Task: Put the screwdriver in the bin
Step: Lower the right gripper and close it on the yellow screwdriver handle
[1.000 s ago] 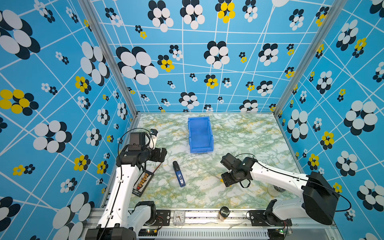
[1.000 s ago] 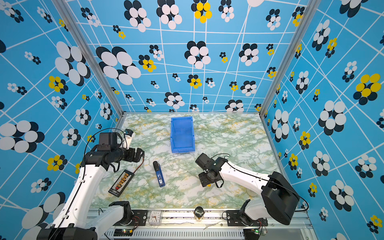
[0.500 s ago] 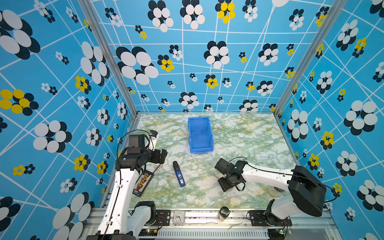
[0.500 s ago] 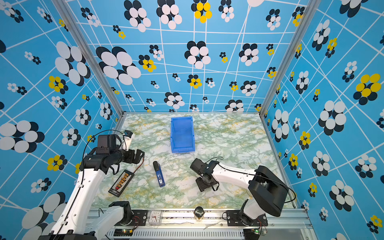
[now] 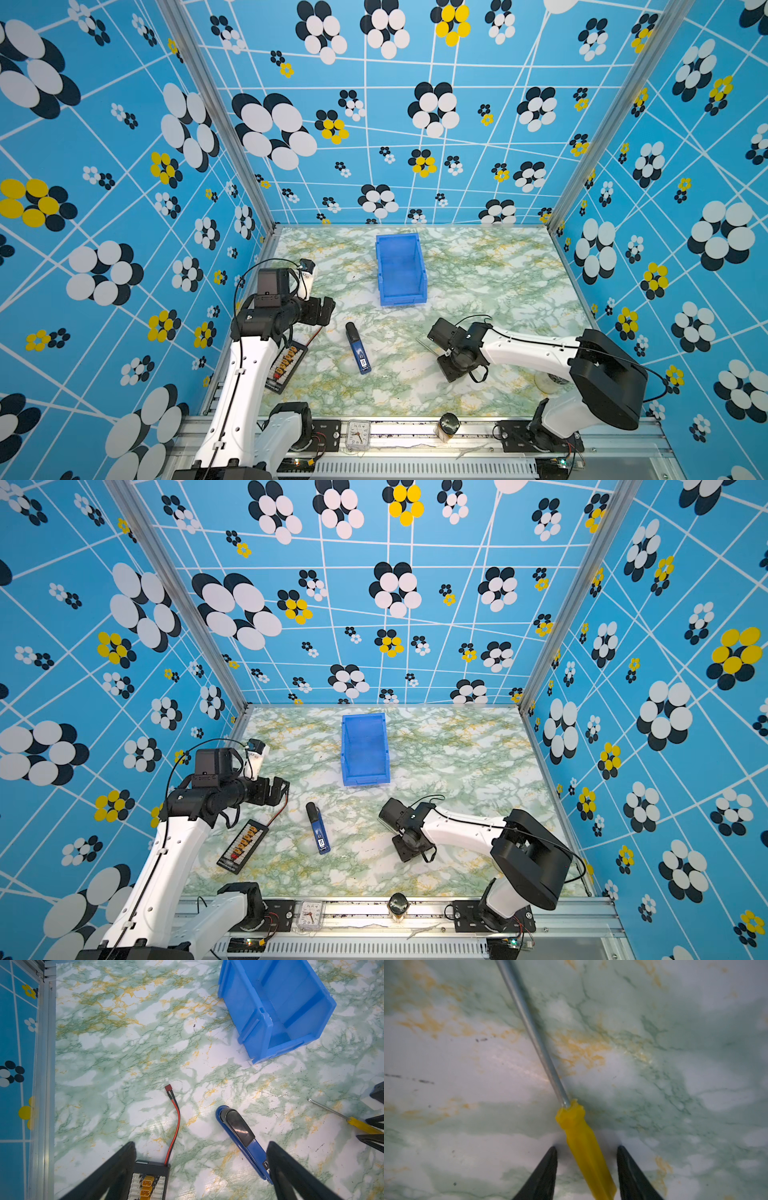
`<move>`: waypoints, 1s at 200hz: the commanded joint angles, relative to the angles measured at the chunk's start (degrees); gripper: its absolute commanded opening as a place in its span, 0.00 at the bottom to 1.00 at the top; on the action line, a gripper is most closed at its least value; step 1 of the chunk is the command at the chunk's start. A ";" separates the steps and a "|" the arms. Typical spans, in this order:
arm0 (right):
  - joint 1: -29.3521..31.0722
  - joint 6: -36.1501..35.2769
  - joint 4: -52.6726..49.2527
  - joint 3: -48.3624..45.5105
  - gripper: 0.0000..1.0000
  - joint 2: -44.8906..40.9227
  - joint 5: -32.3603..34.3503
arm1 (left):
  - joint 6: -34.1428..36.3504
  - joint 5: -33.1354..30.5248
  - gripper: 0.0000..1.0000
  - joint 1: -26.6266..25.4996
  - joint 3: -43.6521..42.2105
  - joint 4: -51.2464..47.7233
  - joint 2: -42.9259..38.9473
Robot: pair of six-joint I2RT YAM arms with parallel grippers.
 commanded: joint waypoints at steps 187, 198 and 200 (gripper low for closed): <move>0.27 4.08 0.70 -4.32 0.12 -1.17 2.87 | -1.78 1.01 0.99 0.00 2.01 -0.95 -0.02; 0.25 4.61 0.61 -4.38 0.11 -2.22 3.25 | -1.69 0.95 0.99 -0.02 2.18 -1.01 0.01; 0.27 4.66 0.69 -4.34 0.11 -2.49 3.33 | -1.69 1.00 0.99 -0.05 2.23 -0.96 -0.01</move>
